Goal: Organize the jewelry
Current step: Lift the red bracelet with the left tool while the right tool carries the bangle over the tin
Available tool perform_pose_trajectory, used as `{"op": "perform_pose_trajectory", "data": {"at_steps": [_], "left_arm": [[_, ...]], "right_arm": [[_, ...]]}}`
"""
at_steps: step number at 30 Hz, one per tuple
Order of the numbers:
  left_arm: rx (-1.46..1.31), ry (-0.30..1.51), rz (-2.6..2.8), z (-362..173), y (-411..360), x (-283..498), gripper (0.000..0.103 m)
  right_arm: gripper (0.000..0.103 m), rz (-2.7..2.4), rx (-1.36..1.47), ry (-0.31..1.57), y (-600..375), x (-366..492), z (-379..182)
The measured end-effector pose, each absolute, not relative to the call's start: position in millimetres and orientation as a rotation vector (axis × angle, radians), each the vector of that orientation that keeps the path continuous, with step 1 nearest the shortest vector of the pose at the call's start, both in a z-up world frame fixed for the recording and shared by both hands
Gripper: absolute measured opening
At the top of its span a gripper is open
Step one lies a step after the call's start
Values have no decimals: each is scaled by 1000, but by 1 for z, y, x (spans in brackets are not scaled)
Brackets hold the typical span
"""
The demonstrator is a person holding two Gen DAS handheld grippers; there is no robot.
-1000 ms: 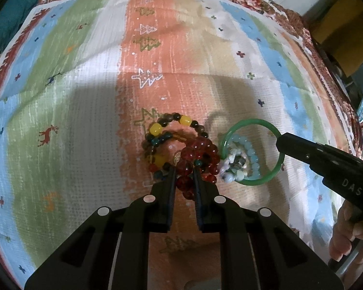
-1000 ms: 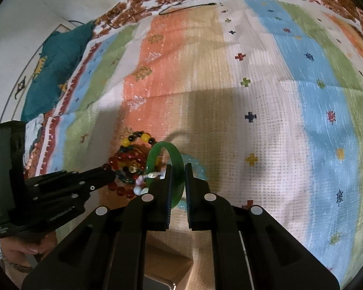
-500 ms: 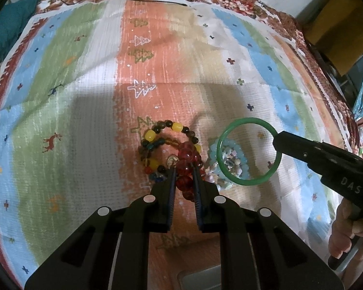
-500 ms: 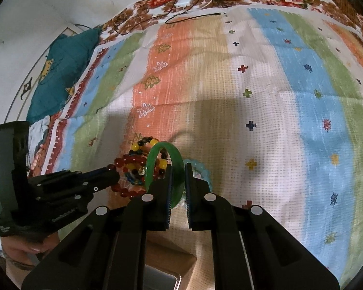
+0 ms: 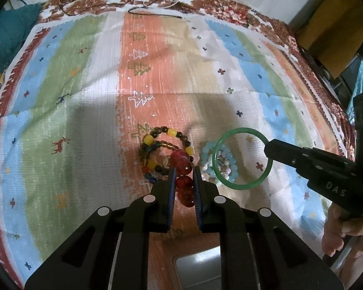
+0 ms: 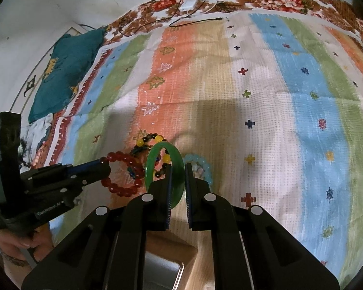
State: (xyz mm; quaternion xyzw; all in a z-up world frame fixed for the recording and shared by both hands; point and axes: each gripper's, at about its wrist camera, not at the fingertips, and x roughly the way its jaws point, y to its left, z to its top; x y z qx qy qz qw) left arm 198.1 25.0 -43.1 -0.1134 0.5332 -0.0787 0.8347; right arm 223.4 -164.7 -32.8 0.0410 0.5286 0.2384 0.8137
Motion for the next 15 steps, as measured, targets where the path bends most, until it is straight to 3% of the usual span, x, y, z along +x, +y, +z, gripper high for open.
{"op": "perform_pose_trajectory", "data": {"at_steps": [15], "left_arm": [[-241,1060,-178,-16,21,172,13]], "right_arm": [[11,517,75,1077,-170,197,-15]]}}
